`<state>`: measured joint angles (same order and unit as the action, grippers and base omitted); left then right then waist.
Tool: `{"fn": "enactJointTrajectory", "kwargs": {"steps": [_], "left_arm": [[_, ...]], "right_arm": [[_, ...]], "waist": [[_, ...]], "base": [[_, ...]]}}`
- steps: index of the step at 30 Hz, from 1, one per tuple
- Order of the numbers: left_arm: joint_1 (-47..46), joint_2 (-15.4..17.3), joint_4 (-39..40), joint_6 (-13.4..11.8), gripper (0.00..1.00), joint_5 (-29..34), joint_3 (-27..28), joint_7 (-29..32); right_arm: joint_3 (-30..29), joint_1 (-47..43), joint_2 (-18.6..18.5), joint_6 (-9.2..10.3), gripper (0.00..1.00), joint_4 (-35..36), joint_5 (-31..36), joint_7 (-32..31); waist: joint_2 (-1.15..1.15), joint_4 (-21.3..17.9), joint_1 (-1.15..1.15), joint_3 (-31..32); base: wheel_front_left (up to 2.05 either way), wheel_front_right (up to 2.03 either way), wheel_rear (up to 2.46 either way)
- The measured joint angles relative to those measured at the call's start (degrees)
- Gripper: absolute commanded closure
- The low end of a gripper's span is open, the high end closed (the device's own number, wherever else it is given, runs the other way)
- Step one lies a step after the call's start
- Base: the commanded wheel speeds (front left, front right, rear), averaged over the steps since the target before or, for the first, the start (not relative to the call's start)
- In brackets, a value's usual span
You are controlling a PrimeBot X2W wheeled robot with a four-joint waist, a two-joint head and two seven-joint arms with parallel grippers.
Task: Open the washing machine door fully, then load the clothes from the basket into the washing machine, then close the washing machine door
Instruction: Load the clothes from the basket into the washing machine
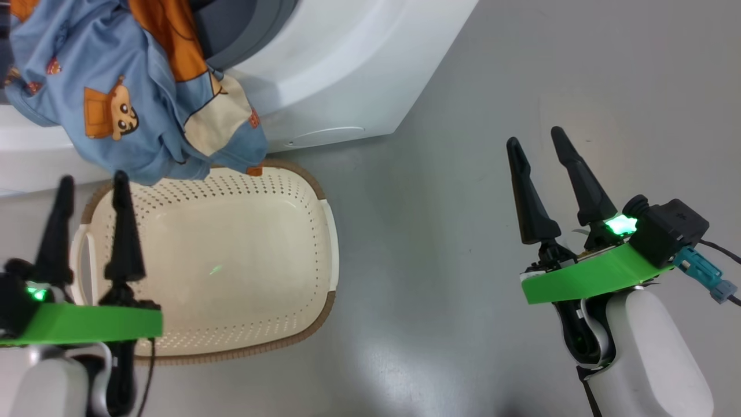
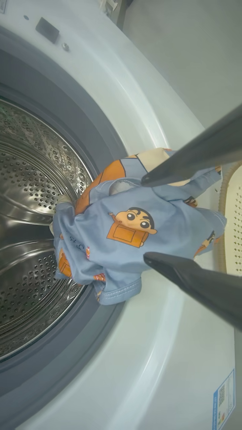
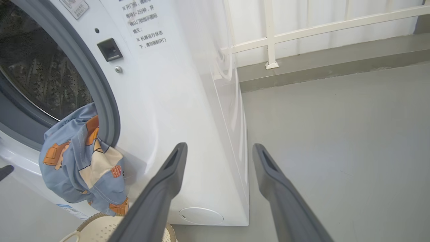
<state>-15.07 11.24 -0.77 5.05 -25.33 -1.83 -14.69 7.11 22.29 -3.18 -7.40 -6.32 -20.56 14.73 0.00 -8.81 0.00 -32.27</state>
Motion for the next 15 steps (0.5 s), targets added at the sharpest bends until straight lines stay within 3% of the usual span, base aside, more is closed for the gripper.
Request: {"fn": "enactJointTrajectory", "kwargs": {"steps": [15], "left_arm": [[-0.4,-0.6,-9.0,1.8,0.00,-1.0,-1.9,1.0]], "right_arm": [[0.0,-0.5,0.0,0.00,0.00,0.1,0.1,0.0]], "waist": [[0.00,-0.8,0.00,0.2]], "base": [[0.00,0.00,0.00]]}}
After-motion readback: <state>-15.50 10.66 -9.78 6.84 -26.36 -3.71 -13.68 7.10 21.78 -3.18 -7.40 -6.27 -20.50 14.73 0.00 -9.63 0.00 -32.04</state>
